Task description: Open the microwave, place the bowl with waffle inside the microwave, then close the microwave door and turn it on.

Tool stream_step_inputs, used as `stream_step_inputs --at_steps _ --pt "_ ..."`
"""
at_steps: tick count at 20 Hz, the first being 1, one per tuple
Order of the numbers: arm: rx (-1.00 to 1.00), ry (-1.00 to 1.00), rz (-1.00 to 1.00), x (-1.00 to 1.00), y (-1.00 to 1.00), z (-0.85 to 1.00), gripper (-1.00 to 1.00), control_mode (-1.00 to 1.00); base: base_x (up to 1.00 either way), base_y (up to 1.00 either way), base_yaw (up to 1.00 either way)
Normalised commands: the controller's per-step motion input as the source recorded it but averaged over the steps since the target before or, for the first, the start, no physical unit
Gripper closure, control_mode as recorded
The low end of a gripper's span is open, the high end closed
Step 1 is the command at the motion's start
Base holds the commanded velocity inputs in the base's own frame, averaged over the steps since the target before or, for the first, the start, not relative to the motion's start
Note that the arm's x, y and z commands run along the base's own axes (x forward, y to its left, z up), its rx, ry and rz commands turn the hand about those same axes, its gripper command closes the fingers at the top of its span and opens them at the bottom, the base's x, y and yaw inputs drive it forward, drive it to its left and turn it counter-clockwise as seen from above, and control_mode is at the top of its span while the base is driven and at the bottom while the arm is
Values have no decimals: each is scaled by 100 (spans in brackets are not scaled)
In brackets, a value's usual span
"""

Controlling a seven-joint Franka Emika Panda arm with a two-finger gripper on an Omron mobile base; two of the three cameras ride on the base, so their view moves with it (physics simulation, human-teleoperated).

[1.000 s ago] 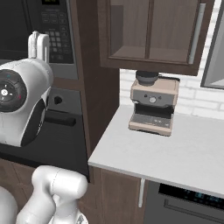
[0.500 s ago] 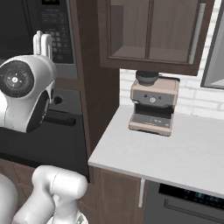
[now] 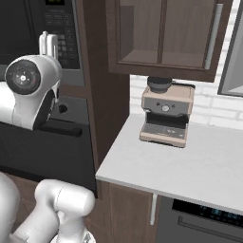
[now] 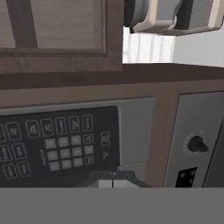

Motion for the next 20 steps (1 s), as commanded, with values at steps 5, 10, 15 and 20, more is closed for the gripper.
stream_step_inputs --at_steps 5,10,15,20 --pt "0 0 0 48 0 -3 100 -100 0 0 0" --pt "0 0 0 43 4 -17 100 -100 0 0 0" --pt "-1 0 0 30 14 -22 100 -100 0 0 0" --pt "0 0 0 37 24 -1 100 -100 0 0 0"
